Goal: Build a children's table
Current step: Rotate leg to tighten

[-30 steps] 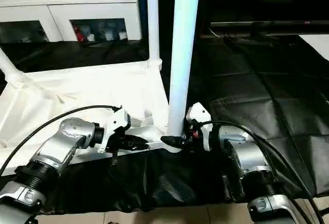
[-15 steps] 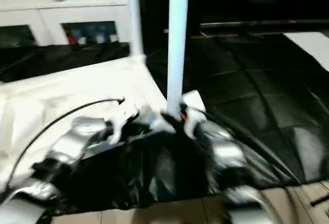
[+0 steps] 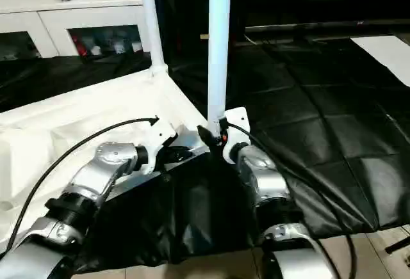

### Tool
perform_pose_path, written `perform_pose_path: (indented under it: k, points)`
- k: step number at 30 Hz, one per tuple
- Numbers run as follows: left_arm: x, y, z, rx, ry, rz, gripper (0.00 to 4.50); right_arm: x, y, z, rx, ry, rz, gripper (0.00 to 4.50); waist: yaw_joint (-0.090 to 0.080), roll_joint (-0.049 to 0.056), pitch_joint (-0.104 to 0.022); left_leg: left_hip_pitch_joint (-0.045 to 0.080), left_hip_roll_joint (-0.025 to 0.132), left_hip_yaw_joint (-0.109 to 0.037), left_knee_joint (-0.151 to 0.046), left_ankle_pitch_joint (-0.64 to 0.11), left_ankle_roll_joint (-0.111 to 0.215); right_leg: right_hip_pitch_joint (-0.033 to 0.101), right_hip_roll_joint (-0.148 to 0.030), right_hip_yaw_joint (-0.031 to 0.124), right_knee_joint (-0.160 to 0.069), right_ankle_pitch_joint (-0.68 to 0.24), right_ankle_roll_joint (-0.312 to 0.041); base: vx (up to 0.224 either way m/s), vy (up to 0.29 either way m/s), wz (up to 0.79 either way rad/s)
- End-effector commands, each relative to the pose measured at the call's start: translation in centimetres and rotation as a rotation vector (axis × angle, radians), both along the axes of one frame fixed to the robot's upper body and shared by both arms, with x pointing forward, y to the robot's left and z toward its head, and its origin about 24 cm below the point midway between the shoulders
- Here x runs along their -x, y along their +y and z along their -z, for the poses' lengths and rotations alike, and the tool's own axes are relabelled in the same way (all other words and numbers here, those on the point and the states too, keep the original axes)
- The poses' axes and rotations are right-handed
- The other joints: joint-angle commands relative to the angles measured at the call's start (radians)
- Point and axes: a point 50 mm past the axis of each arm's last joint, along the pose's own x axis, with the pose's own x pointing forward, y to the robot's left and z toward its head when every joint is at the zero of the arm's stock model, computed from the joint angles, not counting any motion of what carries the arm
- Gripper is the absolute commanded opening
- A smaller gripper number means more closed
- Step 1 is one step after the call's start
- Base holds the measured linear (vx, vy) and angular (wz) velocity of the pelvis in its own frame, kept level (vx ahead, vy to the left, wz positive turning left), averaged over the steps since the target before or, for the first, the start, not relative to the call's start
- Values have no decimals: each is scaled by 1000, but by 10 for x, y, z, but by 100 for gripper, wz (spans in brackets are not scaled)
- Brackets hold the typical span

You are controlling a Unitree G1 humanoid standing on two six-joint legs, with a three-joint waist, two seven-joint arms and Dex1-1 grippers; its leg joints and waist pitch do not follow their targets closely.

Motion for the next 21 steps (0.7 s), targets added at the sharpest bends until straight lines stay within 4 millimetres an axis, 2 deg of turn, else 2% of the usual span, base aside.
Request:
perform_pose_path:
  k: [1, 3, 4, 5, 6, 8, 10, 12, 15, 21]
  points:
    - [5, -20, -18, 115, -65, 141, 0, 14, 20, 6, 4, 31, -200, 369, 6, -13, -68, 12, 85, -45, -62, -148, 104, 41, -101, 56, -58, -167, -248, 0, 0, 0]
    - [8, -16, -19, 120, -60, 170, 0, 17, 13, 6, 13, 33, -249, 369, 9, -12, -66, 12, 84, -44, -62, -151, 108, 40, -98, 54, -58, -175, -247, 0, 0, 0]
    - [8, -16, -19, 120, -58, 175, 0, 18, 12, 6, 13, 33, -258, 369, 12, -11, -64, 14, 85, -44, -64, -171, 100, 40, -98, 53, -63, -210, -244, 0, 0, 0]
    - [12, -11, -19, 119, -34, 221, 0, 24, 3, 4, 12, 43, -332, 369, 15, -13, -62, 15, 85, -44, -64, -187, 91, 39, -97, 53, -66, -240, -236, 0, 0, 0]
    - [14, -7, -19, 113, -23, 245, 0, 27, -2, 3, 13, 52, -372, 369, 23, -12, -62, 18, 88, -43, -65, -191, 87, 38, -97, 55, -67, -252, -229, 0, 0, 0]
    - [15, -3, -19, 103, -15, 257, 0, 32, -7, 1, 20, 64, -434, 369, 29, -9, -63, 20, 91, -43, -67, -196, 82, 34, -94, 54, -64, -251, -228, 0, 0, 0]
    - [16, 1, -17, 91, 3, 275, 0, 36, -12, 0, 30, 77, -490, 369, 35, -11, -62, 24, 90, -42, -66, -199, 78, 33, -94, 55, -67, -255, -225, 0, 0, 0]
    - [18, 4, -17, 82, 14, 288, 0, 38, -15, -1, 35, 89, -513, 369, 37, -11, -61, 20, 91, -42, -68, -197, 74, 34, -95, 56, -65, -260, -226, 0, 0, 0]
    - [18, 11, -15, 65, 28, 297, 0, 43, -19, 0, 49, 141, -574, 343, 46, -12, -61, 24, 90, -42, -68, -203, 64, 31, -96, 57, -68, -288, -216, 0, 0, 0]
    - [19, 16, -15, 54, 38, 306, 0, 48, -19, 0, 67, 161, -621, 298, 50, -15, -62, 22, 89, -43, -68, -189, 59, 32, -97, 57, -67, -281, -212, 0, 0, 0]
